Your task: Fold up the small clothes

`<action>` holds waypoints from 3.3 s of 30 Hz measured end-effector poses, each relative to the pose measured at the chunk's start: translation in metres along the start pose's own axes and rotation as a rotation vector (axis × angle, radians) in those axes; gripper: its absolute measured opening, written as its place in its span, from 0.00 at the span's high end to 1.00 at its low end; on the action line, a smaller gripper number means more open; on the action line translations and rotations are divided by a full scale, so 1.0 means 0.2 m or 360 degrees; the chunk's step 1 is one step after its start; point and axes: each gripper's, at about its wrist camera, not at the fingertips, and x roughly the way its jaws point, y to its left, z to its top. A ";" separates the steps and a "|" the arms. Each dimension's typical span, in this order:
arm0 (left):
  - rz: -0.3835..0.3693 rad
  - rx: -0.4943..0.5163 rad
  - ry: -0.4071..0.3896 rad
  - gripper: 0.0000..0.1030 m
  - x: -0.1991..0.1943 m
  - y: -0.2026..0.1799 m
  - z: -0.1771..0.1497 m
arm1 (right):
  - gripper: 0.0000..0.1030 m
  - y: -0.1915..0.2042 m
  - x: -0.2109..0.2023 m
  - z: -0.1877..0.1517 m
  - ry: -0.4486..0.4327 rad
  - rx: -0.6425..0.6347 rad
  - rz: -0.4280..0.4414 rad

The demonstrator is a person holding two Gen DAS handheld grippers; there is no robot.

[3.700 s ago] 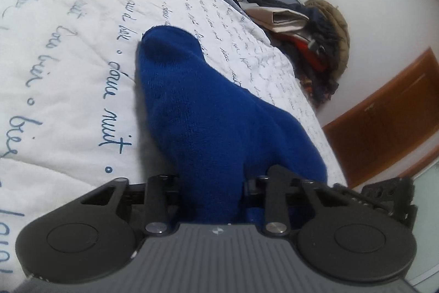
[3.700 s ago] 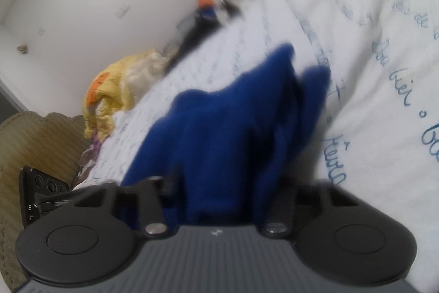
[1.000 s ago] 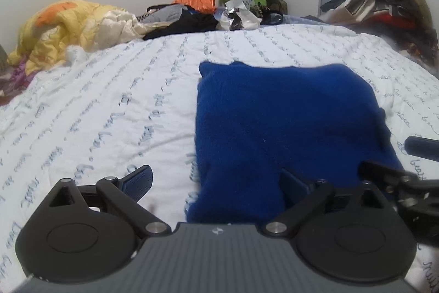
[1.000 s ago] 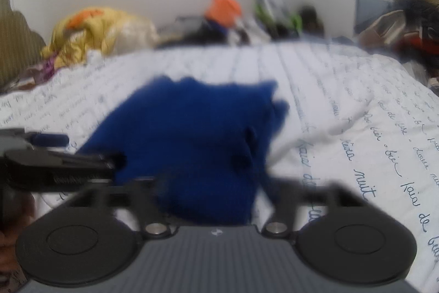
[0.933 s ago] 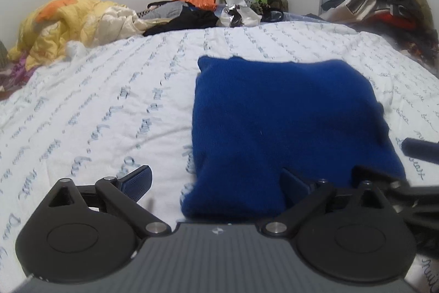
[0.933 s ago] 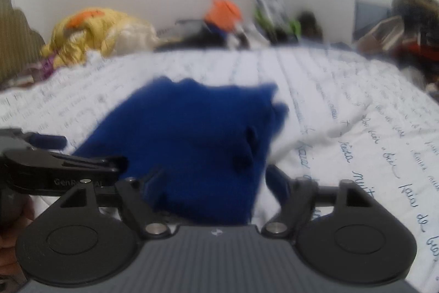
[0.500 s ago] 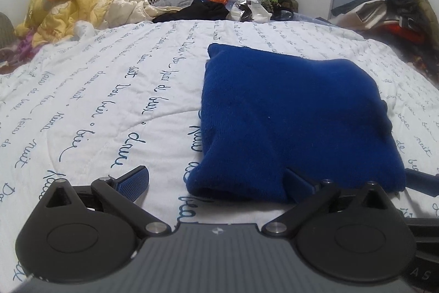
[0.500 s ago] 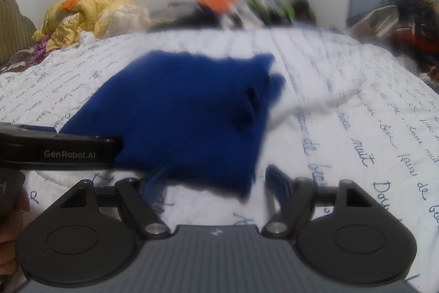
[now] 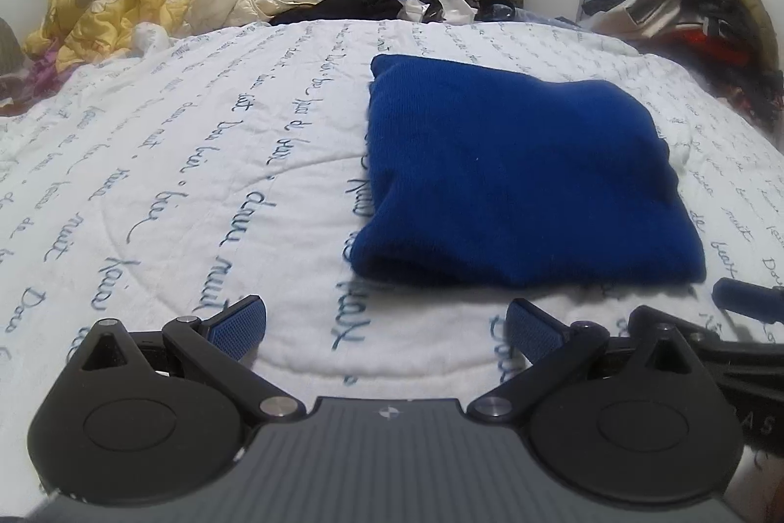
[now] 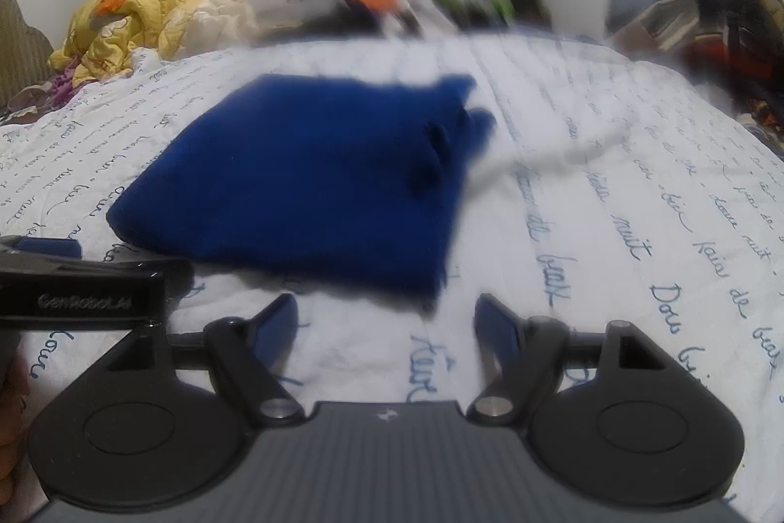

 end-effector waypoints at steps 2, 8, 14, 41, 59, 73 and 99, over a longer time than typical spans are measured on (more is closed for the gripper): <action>0.0009 -0.0004 0.0003 0.00 -0.01 0.01 -0.01 | 0.22 0.00 -0.01 -0.01 0.0004 -0.0001 0.0001; 0.0037 -0.0010 0.0013 0.00 -0.03 0.05 -0.02 | 0.20 0.00 -0.02 -0.02 0.0007 0.0003 -0.0008; 0.0060 0.0002 0.0017 0.00 -0.02 0.05 -0.02 | 0.17 0.00 -0.01 -0.02 0.0013 0.0003 -0.0010; 0.0084 -0.0014 0.0002 0.00 -0.03 0.06 -0.03 | 0.01 0.00 0.01 -0.02 0.0051 -0.0012 -0.0007; 0.0106 -0.0030 -0.0004 0.00 -0.03 0.06 -0.02 | 0.00 0.01 0.02 -0.02 0.0053 -0.0012 -0.0006; 0.0066 0.0008 0.0032 0.00 -0.02 0.08 -0.01 | 0.00 0.00 0.02 -0.02 0.0053 -0.0012 -0.0006; 0.0057 0.0011 0.0015 0.00 -0.02 0.08 -0.01 | 0.00 0.00 0.02 -0.02 0.0053 -0.0012 -0.0006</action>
